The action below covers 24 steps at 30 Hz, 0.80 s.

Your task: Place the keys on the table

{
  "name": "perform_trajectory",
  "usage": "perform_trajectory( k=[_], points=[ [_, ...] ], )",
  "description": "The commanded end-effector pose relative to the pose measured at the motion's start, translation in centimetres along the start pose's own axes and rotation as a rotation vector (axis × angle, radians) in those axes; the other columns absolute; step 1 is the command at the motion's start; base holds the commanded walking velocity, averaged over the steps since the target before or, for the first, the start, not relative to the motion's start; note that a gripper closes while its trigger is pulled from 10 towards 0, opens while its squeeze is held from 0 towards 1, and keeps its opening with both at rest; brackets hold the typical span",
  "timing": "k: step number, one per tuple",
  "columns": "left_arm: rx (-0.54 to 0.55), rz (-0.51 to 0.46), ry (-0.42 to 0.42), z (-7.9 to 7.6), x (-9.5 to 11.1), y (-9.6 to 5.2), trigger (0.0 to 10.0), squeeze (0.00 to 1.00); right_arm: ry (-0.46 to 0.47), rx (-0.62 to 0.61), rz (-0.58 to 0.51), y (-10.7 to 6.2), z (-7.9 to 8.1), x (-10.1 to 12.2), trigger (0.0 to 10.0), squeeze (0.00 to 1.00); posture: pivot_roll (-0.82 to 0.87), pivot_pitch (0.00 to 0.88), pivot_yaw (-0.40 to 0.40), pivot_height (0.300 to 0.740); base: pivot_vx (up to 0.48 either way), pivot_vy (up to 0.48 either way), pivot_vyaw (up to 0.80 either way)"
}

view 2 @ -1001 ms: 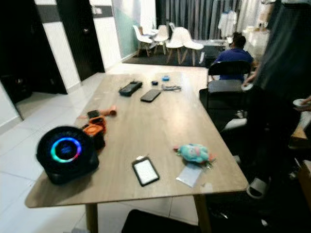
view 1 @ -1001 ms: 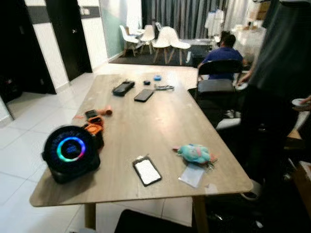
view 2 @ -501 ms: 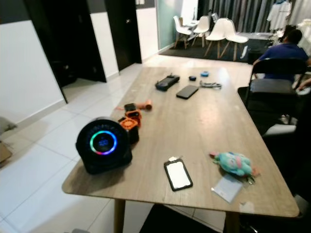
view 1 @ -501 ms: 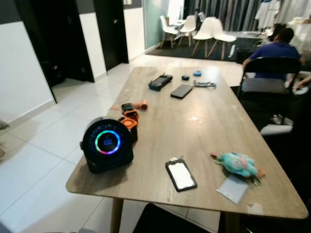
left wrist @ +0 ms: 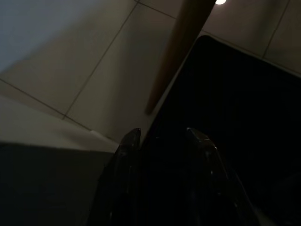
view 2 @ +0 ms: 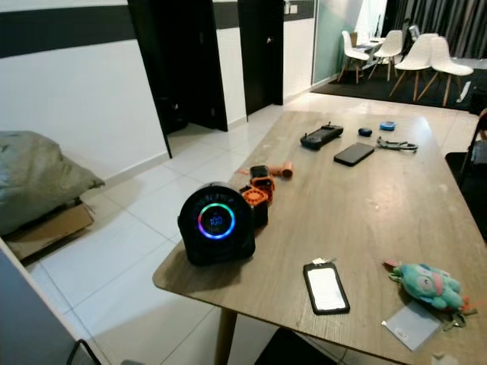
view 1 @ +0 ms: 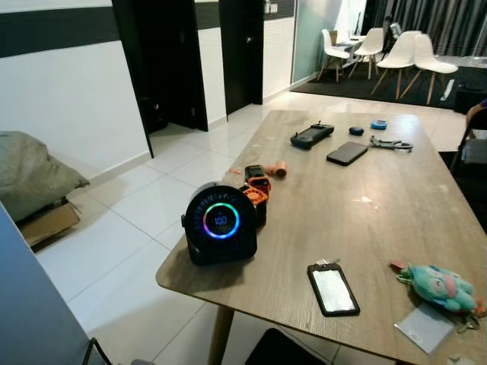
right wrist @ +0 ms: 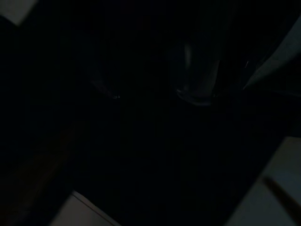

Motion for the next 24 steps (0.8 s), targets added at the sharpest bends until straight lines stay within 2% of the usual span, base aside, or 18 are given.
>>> perform_trajectory(
  k=[1,5,24],
  points=[
    [0.022,0.014,-0.021,0.7,-0.6,-0.5,10.0,0.0,0.0,0.014,0.017,-0.1,0.4,-0.4,10.0,0.0,0.02,0.093,0.034,0.74,0.0,0.0,0.0],
    [0.023,0.013,-0.018,1.2,-0.6,-0.8,10.0,0.0,0.0,0.013,0.019,-0.2,0.4,-0.6,10.0,0.0,0.02,0.09,0.034,0.74,-0.067,0.0,0.0],
    [0.028,0.006,-0.021,2.0,0.0,-0.8,10.0,0.0,0.02,0.005,0.031,-0.5,0.9,-1.3,10.0,0.0,0.02,0.084,0.035,0.74,-0.358,0.0,0.0]
  ],
)
Point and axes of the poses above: a point about 5 cm out from each wrist's last joint towards the gripper, its own y axis pointing out of the wrist towards the gripper, its own x axis along the axis of the wrist's last joint, z = x × y, the point moved 2 cm from there along y, pointing out of the wrist towards the gripper, and after that the axes turned 13 degrees about -y, right-handed, at the moved point
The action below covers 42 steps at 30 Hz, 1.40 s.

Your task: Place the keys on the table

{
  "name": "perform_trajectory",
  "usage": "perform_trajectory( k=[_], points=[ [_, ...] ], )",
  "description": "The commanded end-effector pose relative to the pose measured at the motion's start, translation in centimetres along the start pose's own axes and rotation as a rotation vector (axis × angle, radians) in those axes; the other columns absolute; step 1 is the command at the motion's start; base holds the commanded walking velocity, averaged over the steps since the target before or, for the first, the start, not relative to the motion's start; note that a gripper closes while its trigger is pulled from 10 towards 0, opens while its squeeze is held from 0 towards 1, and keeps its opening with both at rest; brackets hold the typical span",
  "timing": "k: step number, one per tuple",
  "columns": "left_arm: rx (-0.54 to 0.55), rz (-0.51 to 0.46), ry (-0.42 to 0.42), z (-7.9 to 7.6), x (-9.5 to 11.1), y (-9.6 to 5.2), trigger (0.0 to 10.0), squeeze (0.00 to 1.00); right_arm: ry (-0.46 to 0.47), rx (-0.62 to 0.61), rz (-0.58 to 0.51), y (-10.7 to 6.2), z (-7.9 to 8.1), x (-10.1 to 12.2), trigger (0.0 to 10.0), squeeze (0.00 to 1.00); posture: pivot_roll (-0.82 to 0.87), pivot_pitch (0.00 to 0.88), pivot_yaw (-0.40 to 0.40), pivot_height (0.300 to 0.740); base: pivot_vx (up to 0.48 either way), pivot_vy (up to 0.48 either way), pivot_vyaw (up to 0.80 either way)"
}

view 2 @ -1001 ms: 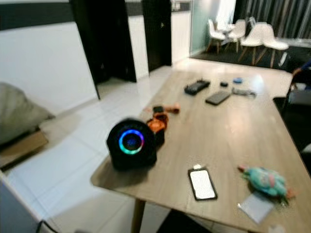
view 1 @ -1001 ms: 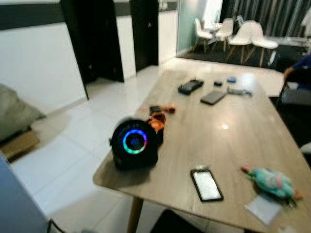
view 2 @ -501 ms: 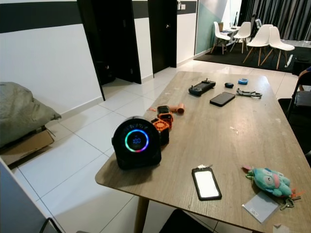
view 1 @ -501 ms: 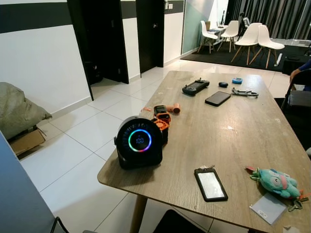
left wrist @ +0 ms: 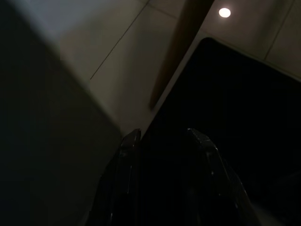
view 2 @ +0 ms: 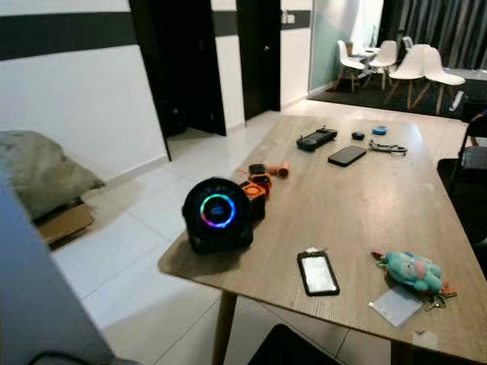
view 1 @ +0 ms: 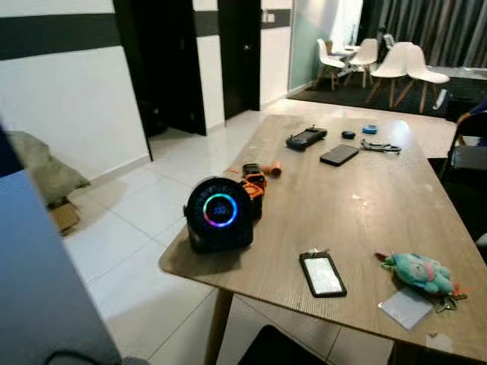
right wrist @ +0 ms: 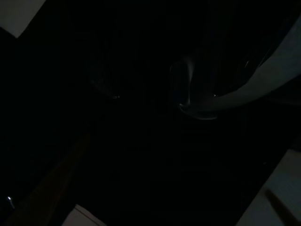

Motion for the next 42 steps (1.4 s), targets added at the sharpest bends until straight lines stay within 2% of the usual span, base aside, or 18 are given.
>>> perform_trajectory(
  k=[1,10,25,34,42],
  points=[
    [0.028,0.012,0.0,1.0,-0.3,-0.5,10.0,0.0,0.009,0.015,0.017,-0.2,0.8,-0.5,10.0,0.0,0.02,0.084,0.035,0.74,-0.352,0.0,0.0],
    [0.027,0.014,0.008,0.9,-0.4,-0.6,10.0,0.0,0.005,0.021,0.015,-0.3,1.4,-0.7,10.0,0.0,0.03,0.088,0.034,0.74,-0.319,0.0,0.0],
    [0.047,0.001,0.01,1.2,-0.2,-0.6,10.0,0.0,-0.003,0.024,-0.006,-0.2,1.4,-0.2,10.0,0.0,0.04,0.088,0.032,0.74,0.0,0.0,0.0],
    [0.058,-0.008,0.006,0.7,-0.2,-0.3,10.0,0.0,-0.05,0.038,-0.019,0.0,1.0,0.3,10.0,0.0,0.04,0.088,0.029,0.74,0.0,0.0,0.0],
    [0.066,-0.008,0.008,1.0,-0.4,-0.6,10.0,0.0,-0.068,0.047,-0.015,0.1,1.0,0.5,10.0,0.0,0.04,0.085,0.028,0.74,0.0,0.0,0.8]
  ],
)
Point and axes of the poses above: a point about 5 cm out from each wrist's last joint towards the gripper, its own y axis pointing out of the wrist towards the gripper, its own x axis along the axis of the wrist's last joint, z = x × y, the point moved 2 cm from there along y, pointing out of the wrist towards the gripper, and after that the axes turned 13 degrees about -y, right-handed, at the moved point
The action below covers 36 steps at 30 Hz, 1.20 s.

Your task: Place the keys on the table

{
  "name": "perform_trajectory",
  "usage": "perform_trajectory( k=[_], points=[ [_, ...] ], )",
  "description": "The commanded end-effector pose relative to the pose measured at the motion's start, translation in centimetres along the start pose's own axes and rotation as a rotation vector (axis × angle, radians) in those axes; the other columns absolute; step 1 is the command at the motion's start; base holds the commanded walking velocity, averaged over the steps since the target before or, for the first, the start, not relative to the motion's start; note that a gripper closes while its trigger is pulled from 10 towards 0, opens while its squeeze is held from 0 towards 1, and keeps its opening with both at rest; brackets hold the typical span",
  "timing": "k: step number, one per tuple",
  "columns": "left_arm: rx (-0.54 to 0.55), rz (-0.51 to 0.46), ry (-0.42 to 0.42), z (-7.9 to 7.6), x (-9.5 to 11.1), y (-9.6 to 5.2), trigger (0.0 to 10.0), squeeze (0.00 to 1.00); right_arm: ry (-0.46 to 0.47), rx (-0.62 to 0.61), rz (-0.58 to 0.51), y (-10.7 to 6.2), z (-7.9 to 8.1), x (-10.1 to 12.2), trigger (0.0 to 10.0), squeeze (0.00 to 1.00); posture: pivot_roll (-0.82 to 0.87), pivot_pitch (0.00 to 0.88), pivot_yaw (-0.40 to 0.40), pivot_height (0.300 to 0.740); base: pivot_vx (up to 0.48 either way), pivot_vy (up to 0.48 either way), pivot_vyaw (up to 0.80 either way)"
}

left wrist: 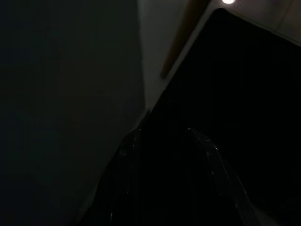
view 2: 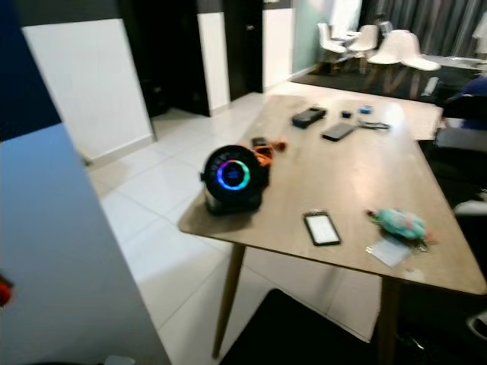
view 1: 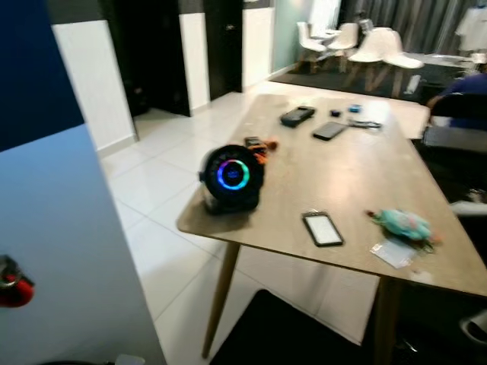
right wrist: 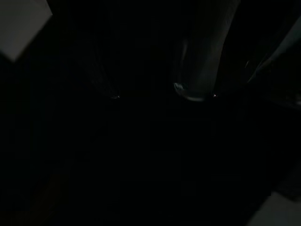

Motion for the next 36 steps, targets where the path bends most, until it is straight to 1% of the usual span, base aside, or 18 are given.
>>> perform_trajectory(
  k=[1,7,13,19,30,36],
  points=[
    [0.011,0.028,0.003,0.4,-1.0,-0.6,10.0,0.0,0.003,0.018,0.037,-0.3,0.5,-1.0,10.0,0.0,0.04,0.085,0.028,0.74,0.0,0.0,0.8],
    [0.025,0.032,0.006,0.9,-1.1,-0.9,10.0,0.0,-0.002,0.033,0.036,-0.3,1.0,-0.9,10.0,0.0,0.04,0.085,0.028,0.74,0.0,0.0,0.8],
    [0.053,0.052,-0.026,1.0,-1.1,-0.6,10.0,0.0,-0.002,0.035,0.037,-0.3,1.2,-0.9,10.0,0.0,0.04,0.087,0.025,0.74,0.0,0.0,0.8],
    [0.065,0.06,-0.008,0.9,-0.9,-0.3,10.0,0.0,-0.003,0.036,0.038,-0.2,1.1,-0.8,10.0,0.0,0.04,0.081,0.027,0.74,0.0,0.0,0.8],
    [0.061,0.061,-0.002,1.4,-0.7,-0.4,10.0,0.0,-0.001,0.039,0.039,-0.3,1.2,-0.9,10.0,0.0,0.04,0.079,0.028,0.74,0.0,0.0,0.8],
    [0.093,0.066,0.04,1.6,-0.8,-0.5,10.0,0.0,-0.001,0.041,0.043,-0.4,1.4,-1.1,10.0,0.0,0.04,0.071,0.03,0.74,0.0,0.0,0.8]
  ],
)
Point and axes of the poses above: a point about 5 cm out from each wrist's last joint towards the gripper, its own y axis pointing out of the wrist towards the gripper, its own x axis along the axis of the wrist's last joint, z = x × y, the point moved 2 cm from there along y, pointing out of the wrist towards the gripper, and after that the axes turned 13 degrees about -y, right-handed, at the moved point
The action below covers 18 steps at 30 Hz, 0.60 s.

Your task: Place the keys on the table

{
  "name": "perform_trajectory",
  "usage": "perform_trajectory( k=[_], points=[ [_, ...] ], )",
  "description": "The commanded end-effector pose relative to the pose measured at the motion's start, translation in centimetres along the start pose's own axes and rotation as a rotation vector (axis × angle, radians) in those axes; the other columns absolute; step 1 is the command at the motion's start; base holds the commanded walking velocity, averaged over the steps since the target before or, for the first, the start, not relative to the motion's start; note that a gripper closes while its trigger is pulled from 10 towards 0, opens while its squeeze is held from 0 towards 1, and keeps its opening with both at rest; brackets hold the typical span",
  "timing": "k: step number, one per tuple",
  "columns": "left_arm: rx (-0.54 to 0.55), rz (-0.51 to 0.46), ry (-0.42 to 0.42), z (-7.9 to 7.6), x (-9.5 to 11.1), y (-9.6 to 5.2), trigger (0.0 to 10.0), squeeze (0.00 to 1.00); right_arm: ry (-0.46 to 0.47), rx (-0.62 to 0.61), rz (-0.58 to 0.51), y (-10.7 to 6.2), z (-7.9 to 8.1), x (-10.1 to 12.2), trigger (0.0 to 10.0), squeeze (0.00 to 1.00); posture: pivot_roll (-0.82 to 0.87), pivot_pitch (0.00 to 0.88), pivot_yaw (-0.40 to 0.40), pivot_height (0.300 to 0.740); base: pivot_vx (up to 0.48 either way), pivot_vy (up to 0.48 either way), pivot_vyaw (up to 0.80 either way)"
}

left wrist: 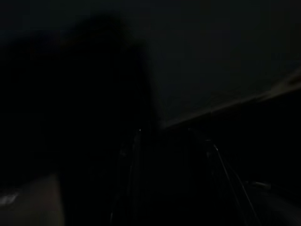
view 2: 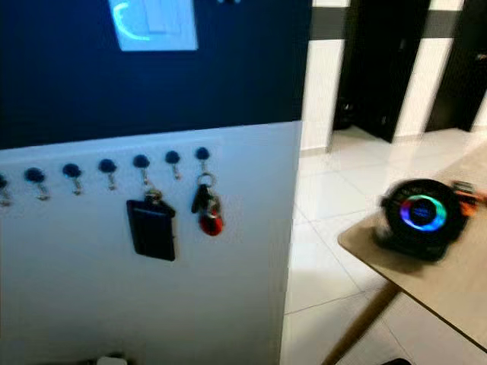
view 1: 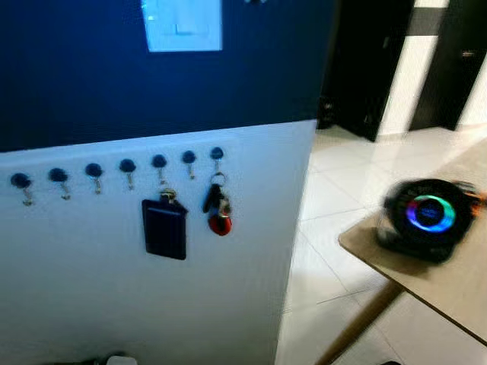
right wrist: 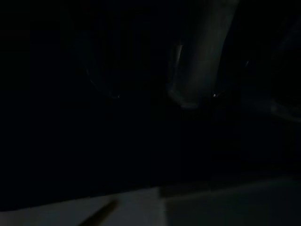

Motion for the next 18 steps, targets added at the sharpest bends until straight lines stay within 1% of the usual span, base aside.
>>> perform_trajectory(
  k=[1,9,15,17,18],
  points=[
    [0.017,0.027,0.014,0.14,-0.61,-0.19,10.0,0.0,-0.002,0.006,0.007,-0.06,0.28,-0.19,10.0,0.0,0.05,0.069,0.03,0.74,0.0,0.0,0.8],
    [0.016,0.053,0.011,0.46,-0.97,-0.36,10.0,0.0,-0.004,0.008,0.009,-0.14,0.13,-0.41,10.0,0.0,0.05,0.065,0.03,0.74,0.0,0.0,0.8],
    [0.017,0.075,0.035,0.74,-1.26,-0.53,10.0,0.0,-0.005,0.008,0.015,-0.22,-0.02,-0.67,10.0,0.0,0.05,0.058,0.029,0.74,0.0,0.0,0.8],
    [0.019,0.077,0.037,0.75,-1.26,-0.51,10.0,0.0,0.04,-0.001,0.017,-0.25,-0.12,-0.78,10.0,0.0,0.05,0.058,0.029,0.74,0.0,0.0,0.0],
    [0.019,0.077,0.037,0.75,-1.26,-0.51,10.0,0.0,0.04,-0.001,0.017,-0.25,-0.12,-0.78,10.0,0.0,0.05,0.058,0.029,0.74,0.0,0.0,0.0]
  ],
)
Point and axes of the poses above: a point about 5 cm out from each wrist's last joint towards the gripper, its own y axis pointing out of the wrist towards the gripper, its own x axis along the axis of the wrist's last joint, z = x × y, the point moved 2 cm from there along y, pointing out of the wrist towards the gripper, and after that the axes turned 13 degrees about -y, right-handed, at the moved point
